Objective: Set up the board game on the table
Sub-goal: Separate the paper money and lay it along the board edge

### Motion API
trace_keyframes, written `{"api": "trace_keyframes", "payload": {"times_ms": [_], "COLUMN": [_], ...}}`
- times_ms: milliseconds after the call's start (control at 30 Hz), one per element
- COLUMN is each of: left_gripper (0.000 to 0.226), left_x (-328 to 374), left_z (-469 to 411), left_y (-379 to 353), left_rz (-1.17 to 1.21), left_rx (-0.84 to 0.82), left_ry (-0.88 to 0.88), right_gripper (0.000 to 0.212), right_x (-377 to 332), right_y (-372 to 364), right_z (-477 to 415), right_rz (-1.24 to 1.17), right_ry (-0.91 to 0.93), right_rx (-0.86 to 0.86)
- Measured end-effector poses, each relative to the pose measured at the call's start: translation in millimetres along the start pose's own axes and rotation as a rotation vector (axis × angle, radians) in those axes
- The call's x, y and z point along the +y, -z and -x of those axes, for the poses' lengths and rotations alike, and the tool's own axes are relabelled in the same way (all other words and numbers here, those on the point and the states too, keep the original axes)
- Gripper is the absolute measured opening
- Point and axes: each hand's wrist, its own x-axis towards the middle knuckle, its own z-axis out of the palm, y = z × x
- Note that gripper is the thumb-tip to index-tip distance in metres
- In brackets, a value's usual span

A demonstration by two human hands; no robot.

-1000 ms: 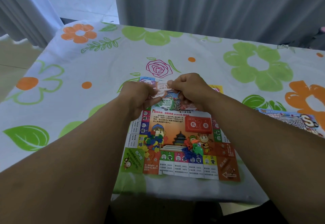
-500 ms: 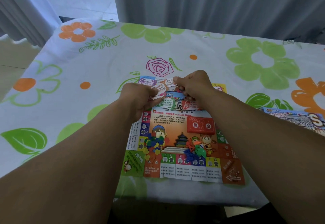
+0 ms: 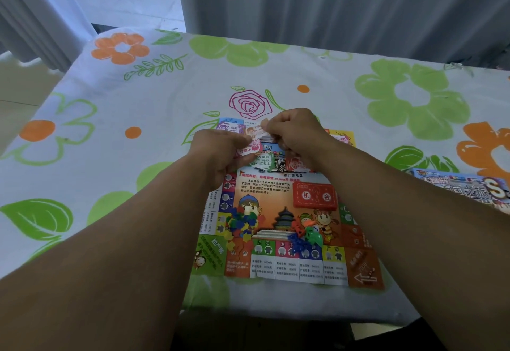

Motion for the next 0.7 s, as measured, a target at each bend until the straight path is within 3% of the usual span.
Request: {"api": "trace_keyframes", "payload": {"times_ms": [233,500,567,700], "left_gripper": [0.018,0.018,0.021,0.025], "left_x": [0,0,1,3], "left_z": [-4,-3,-1,4], "left_y": [4,3,2,1], "left_rz": [0.007,0.001,0.005,0.004], "left_rx": [0.035,0.035,0.026,-0.004], "left_ry": [0.015,0.014,0.013,-0.01], "right_gripper": [0.026,0.019,0.019,0.03], "right_x": [6,9,8,1], "right_y": [2,3,6,5], "right_z": [-7,-11,-8,3], "right_rz": [-0.069,0.145,0.115,-0.02], "right_ry": [-0.068,-0.048,-0.016,0.048], "right_rx": [0.154,0.266,0.238,-0.011]}}
